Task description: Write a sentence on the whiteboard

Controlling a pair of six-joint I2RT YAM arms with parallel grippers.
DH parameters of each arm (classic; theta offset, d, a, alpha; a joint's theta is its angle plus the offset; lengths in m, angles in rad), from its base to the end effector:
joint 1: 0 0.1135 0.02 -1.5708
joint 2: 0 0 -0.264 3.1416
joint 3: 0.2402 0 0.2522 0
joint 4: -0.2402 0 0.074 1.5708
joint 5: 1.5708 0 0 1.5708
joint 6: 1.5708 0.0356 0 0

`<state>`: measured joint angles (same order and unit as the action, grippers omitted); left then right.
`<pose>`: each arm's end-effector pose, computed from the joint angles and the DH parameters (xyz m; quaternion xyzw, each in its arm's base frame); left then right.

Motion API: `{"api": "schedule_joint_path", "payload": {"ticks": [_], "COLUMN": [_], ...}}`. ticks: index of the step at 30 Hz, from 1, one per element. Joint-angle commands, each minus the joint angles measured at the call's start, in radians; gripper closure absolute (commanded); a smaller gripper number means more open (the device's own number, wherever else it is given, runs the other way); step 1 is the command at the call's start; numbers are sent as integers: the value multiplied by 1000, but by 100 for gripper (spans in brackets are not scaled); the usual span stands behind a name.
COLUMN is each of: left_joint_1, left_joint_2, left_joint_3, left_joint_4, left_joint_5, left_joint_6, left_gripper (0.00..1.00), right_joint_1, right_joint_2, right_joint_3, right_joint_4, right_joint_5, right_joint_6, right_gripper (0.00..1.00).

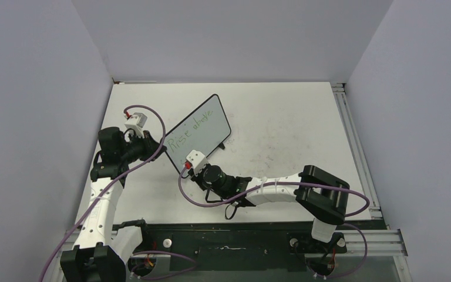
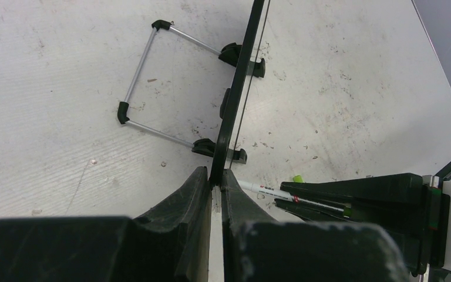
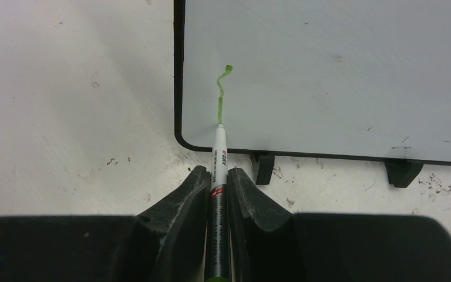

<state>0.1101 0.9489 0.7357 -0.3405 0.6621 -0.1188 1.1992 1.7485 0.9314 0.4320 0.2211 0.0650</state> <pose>0.2063 0.0008 0.2812 0.0629 0.8387 -0.2859 0.4592 0.1448 0.3501 0.1949 -0.3908 0.7284 0.2543 0.5021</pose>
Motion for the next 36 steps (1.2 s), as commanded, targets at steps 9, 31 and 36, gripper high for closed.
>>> {"api": "schedule_joint_path", "payload": {"ticks": [9, 31, 36], "left_joint_1": [-4, -4, -5], "left_joint_2": [-21, -17, -18], "left_joint_3": [36, 37, 37], "left_joint_4": [38, 38, 39], "left_joint_5": [23, 22, 22], "left_joint_6": [-15, -15, -15], "left_gripper": [100, 100, 100], "right_joint_1": [26, 19, 17], "right_joint_2": [-133, -50, -43], "right_joint_3": [-17, 73, 72], "right_joint_4": [76, 164, 167], "right_joint_5": [85, 63, 63], "right_joint_6": [-12, -57, -57], "right_gripper": [95, 95, 95]}}
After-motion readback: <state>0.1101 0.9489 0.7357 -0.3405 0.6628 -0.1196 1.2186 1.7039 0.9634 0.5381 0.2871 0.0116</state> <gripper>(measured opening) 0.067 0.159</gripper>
